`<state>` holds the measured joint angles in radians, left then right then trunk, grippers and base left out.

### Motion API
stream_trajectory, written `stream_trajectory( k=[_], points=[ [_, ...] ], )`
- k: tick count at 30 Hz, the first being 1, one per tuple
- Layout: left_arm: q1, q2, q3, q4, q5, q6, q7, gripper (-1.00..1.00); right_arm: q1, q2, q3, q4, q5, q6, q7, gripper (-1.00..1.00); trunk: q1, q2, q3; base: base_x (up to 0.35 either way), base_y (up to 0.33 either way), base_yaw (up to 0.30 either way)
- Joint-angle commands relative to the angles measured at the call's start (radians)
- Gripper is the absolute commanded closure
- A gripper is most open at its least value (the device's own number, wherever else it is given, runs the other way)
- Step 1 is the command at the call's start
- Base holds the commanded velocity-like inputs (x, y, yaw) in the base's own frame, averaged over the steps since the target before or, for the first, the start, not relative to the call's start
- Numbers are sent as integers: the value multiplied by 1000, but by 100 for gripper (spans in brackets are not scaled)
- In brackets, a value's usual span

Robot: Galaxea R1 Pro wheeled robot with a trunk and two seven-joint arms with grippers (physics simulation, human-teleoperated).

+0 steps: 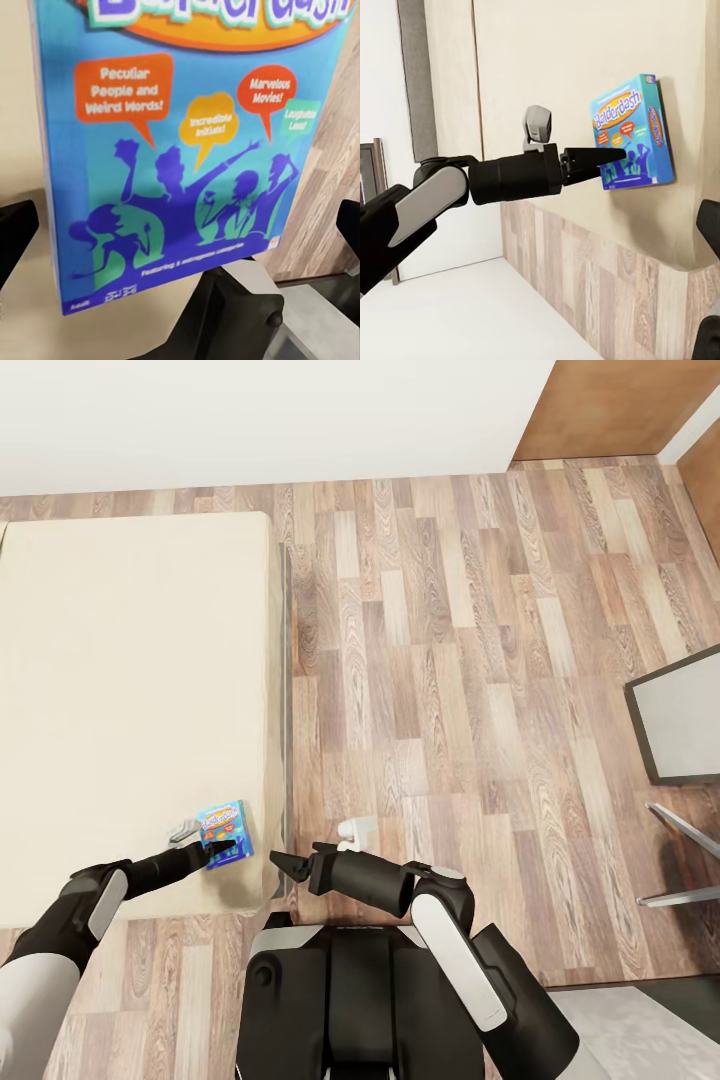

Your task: Put all the toys in the child's room - the three board games (two on the bed and one on the table), the two jigsaw puzzles on the table, and the tennis ball on the table - inside the toy box on the table in the child's room.

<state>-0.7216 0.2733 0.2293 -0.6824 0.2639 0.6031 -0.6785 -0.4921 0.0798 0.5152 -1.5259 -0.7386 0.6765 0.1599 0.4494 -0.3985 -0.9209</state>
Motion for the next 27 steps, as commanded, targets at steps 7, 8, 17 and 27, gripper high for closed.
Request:
stream_trajectory(
  k=[7, 8, 17, 27],
  points=[
    [1, 1, 1, 0, 6, 6, -4, -100, 0, 0, -1, 0, 1, 5, 3, -100, 1, -1, -1, 0, 0, 0],
    [1, 1, 1, 0, 6, 6, -5, -100, 0, 0, -1, 0, 1, 5, 3, -100, 1, -1, -1, 0, 0, 0],
    [1, 2, 1, 0, 6, 6, -17, -100, 0, 0, -1, 0, 1, 5, 3, -100, 1, -1, -1, 0, 0, 0],
    [1, 3, 1, 0, 4, 6, -45, -100, 0, 0, -1, 0, 1, 5, 3, -100, 1, -1, -1, 0, 0, 0]
  ],
)
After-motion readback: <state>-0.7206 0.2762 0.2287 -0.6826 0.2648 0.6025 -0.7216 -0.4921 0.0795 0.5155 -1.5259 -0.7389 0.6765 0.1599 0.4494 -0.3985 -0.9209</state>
